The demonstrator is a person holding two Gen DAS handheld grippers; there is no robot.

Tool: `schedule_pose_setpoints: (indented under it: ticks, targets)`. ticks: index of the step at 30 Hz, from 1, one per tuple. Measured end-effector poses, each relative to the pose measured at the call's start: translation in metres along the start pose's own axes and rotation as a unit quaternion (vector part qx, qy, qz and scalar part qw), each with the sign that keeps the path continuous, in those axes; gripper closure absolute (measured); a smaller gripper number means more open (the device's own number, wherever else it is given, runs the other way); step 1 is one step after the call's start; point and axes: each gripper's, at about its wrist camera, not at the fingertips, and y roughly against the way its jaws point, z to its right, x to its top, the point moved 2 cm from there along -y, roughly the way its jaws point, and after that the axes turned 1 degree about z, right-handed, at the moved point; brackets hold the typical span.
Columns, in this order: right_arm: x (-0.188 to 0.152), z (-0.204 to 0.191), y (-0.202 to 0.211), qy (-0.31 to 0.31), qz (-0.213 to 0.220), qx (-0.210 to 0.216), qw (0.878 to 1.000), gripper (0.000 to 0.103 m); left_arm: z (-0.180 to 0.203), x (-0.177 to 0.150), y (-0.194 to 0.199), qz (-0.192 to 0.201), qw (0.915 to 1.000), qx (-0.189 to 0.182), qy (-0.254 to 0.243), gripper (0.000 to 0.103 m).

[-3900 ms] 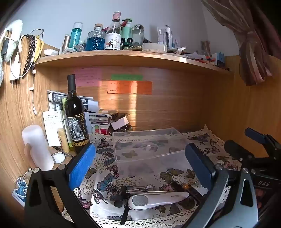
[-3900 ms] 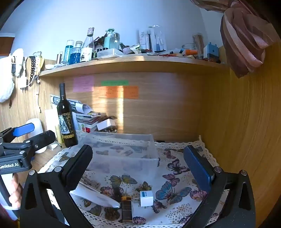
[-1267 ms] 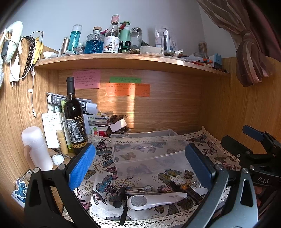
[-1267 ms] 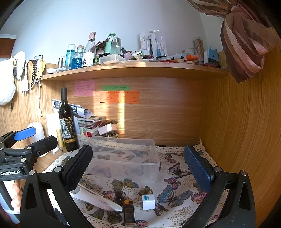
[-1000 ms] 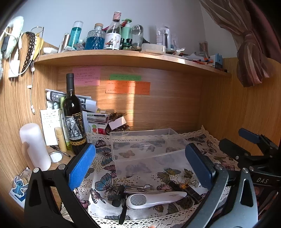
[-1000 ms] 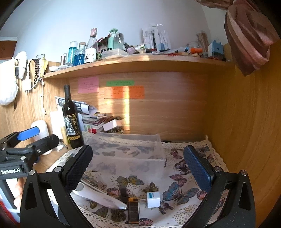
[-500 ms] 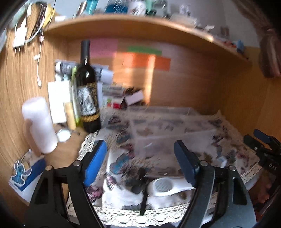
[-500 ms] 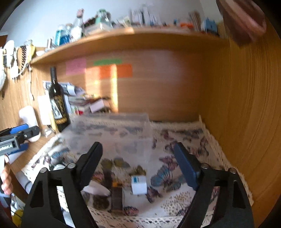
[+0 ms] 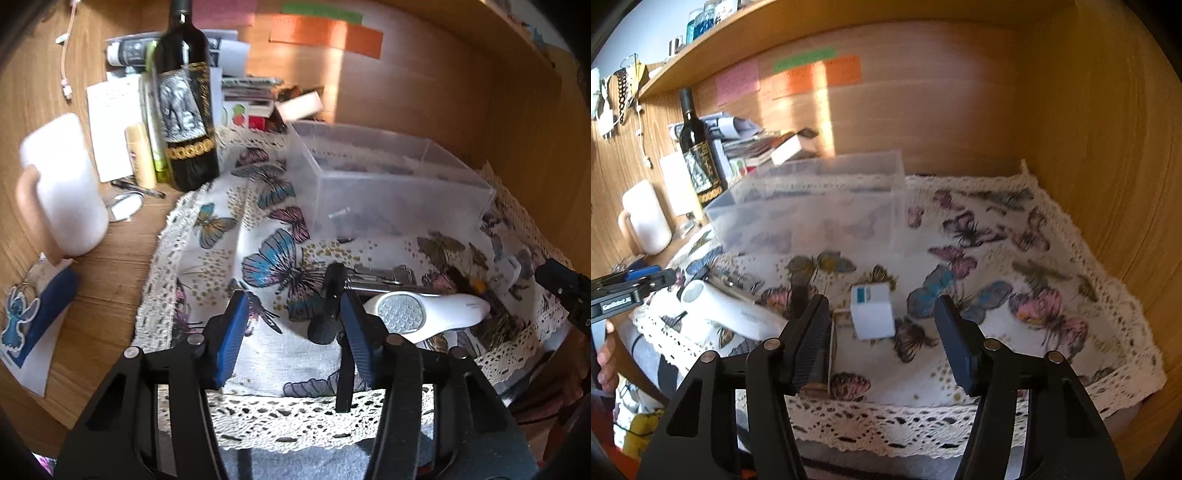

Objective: Organize rigid objects
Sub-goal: 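Grasp the white plug adapter with the right tool while the left tool grasps a small black item, then carry the plug into the clear box and release while the left tool drops its black item there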

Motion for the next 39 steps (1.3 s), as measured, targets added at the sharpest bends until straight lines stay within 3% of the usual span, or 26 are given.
schedule_pose_setpoints:
  ticks: [7,9,13,15,18,28,39]
  targets:
    - [0.000,-0.002,-0.018,0.000,-0.019,0.014,1.000,0.053,0.009,0.008,-0.022,-0.028,0.9992,-0.024,-0.013,0.060]
    - [0.001,-0.003,-0.024,0.000,-0.026,0.015,1.000,0.061,0.008,0.010,-0.031,-0.039,0.9987,-0.030,-0.012,0.065]
    - [0.002,-0.004,-0.037,0.000,-0.038,0.020,0.999,0.065,0.005,0.009,-0.039,-0.047,0.9977,-0.049,0.000,0.070]
    - [0.001,-0.004,-0.042,-0.001,-0.044,0.020,0.999,0.075,0.005,0.009,-0.040,-0.045,0.9969,-0.064,0.002,0.082]
    - [0.002,-0.004,-0.043,-0.004,-0.040,0.017,0.999,0.076,0.006,0.010,-0.039,-0.043,0.9962,-0.075,0.004,0.088]
    - [0.021,-0.007,-0.027,0.005,0.000,0.011,1.000,0.077,0.007,0.021,-0.015,0.005,0.9986,-0.052,-0.010,0.089]
    - [0.076,-0.029,-0.001,0.034,0.085,0.033,0.995,0.077,0.009,0.073,0.025,0.090,0.9946,-0.048,-0.016,0.089]
